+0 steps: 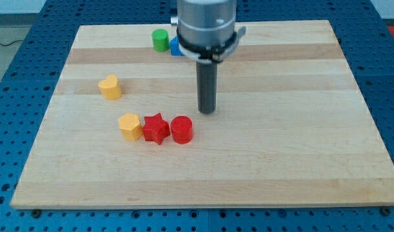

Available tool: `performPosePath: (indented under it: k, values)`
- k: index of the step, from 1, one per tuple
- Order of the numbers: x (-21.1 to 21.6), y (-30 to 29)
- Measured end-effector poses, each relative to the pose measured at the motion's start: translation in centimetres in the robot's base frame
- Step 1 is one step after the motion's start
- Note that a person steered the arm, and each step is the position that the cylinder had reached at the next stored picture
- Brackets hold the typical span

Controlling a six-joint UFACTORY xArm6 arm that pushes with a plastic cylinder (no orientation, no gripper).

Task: Move the red circle right to the red star

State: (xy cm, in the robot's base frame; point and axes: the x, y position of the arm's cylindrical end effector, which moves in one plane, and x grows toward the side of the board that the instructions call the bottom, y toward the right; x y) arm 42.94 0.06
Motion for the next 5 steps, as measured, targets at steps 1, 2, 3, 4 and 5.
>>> performPosePath:
  k: [1,2,3,4,5]
  values:
    - [-5.6,-3.4]
    - [-9.8,-9.8]
    - [-10.0,-19.9]
    - [-9.9,-29.4]
    - [-8.2,-30.4]
